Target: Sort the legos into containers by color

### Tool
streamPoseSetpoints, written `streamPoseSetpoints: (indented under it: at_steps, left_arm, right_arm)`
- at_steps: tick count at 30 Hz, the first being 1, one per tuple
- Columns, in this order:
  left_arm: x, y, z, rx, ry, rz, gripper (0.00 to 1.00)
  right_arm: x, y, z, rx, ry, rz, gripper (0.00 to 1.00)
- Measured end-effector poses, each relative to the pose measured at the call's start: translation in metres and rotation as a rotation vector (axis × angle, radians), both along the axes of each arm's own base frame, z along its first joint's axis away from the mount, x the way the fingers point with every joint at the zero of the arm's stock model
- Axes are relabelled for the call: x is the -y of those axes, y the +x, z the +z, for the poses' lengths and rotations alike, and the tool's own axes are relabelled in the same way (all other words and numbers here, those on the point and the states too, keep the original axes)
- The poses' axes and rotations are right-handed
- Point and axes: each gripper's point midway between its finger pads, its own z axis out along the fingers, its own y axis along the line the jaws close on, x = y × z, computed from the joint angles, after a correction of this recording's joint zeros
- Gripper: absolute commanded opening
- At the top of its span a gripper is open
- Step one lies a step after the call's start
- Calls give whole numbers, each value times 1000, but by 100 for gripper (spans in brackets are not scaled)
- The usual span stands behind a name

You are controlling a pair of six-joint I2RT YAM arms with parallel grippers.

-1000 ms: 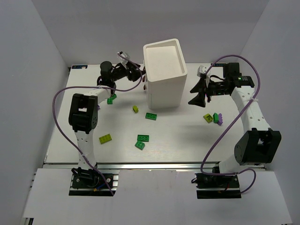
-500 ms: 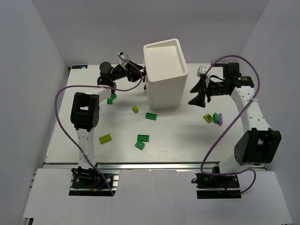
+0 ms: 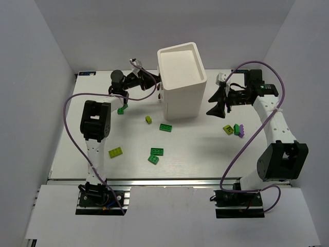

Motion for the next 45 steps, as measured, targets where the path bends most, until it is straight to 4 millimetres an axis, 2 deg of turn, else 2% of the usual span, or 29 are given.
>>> streamPoseSetpoints:
  at_steps: [7,9,11,13,18,27,36,43,44,45]
  left_arm:
    - [1,3,5,-1,-18,5,22]
    - [1,4,4,-8,-24,3,16]
    - [1,5,3,-12,-29,1,4]
    - [1,6,4,-17,-35,4,0]
    - [-3,9,6,-50,-59,20,0]
    - [-26,14,2,-72,-110,107,0]
    - [-67,12,0,-92,-118,196,0]
    - [-92,9,6,-93,-114,240,0]
    - [-94,9,6,-95,-113,244,2]
    - [-95,9,6,-96,-112,245,12]
  right_arm:
    - [0,0,-2,3,-2,1,71]
    - [0,0,-2,4,-3,0,71]
    - [0,1,-2,6,-4,1,71]
    - [0,1,-2,8,-4,2,71]
    - [1,1,-3,18,-10,4,71]
    - [2,2,-4,25,-19,4,71]
    - [3,3,-5,26,-27,0,71]
    - [3,3,-5,27,-29,-1,72]
    - [3,3,-5,27,-29,0,74]
    - [3,3,-5,30,-29,1,75]
